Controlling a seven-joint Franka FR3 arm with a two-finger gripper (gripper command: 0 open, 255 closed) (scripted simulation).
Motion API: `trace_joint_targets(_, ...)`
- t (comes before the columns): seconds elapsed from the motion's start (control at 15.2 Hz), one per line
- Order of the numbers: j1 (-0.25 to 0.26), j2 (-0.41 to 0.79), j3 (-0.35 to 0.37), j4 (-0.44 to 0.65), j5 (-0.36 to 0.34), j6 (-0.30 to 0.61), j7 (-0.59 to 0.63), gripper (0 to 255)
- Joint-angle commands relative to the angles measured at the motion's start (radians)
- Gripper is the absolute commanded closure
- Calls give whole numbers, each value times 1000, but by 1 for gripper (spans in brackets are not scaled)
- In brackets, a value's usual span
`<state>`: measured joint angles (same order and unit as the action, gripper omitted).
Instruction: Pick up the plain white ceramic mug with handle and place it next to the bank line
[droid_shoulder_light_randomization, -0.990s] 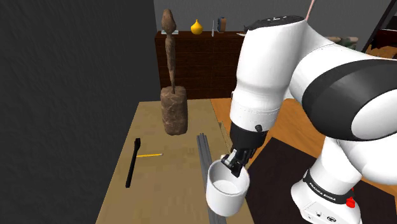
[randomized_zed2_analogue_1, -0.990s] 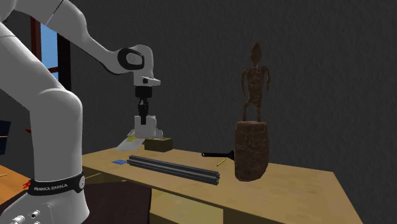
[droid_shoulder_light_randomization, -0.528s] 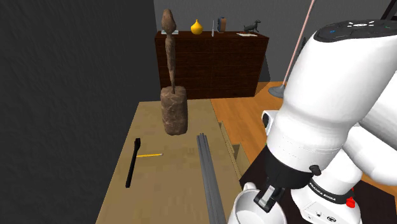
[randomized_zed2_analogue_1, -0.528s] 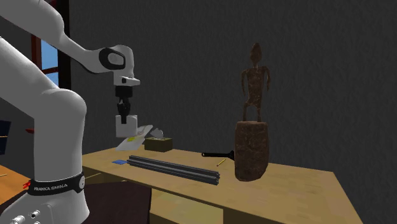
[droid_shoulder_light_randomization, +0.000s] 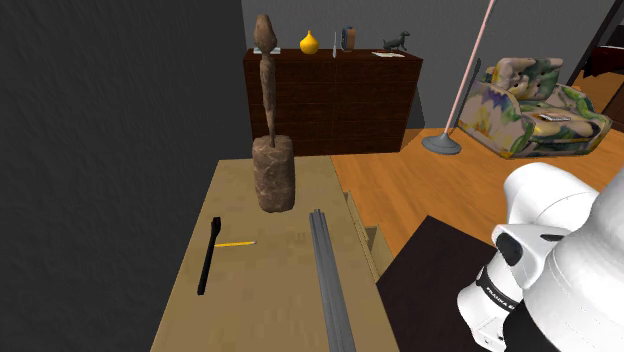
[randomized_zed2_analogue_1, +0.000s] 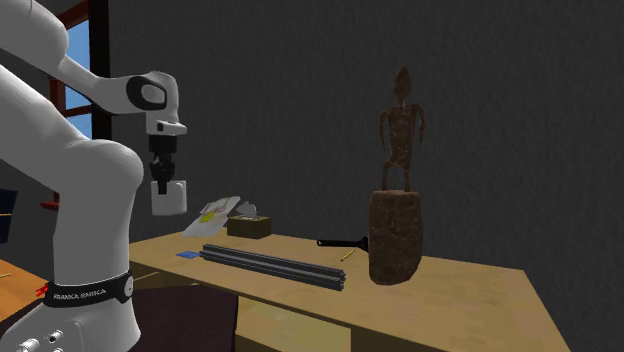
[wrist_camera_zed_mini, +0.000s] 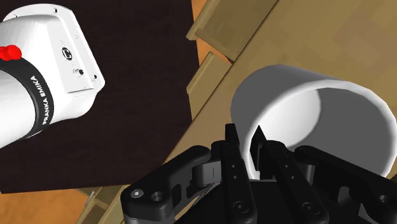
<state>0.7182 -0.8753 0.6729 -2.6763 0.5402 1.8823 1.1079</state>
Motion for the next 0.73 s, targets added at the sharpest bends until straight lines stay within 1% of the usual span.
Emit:
trace_joint_targets(0.0, 28, -4, 45, 19, 33, -9, 58, 255)
trace_joint_targets(0.26, 61, 10, 137, 76, 86, -17, 164, 255)
trace_joint_targets(0.66, 61, 38, 192, 21, 127, 69, 156, 255)
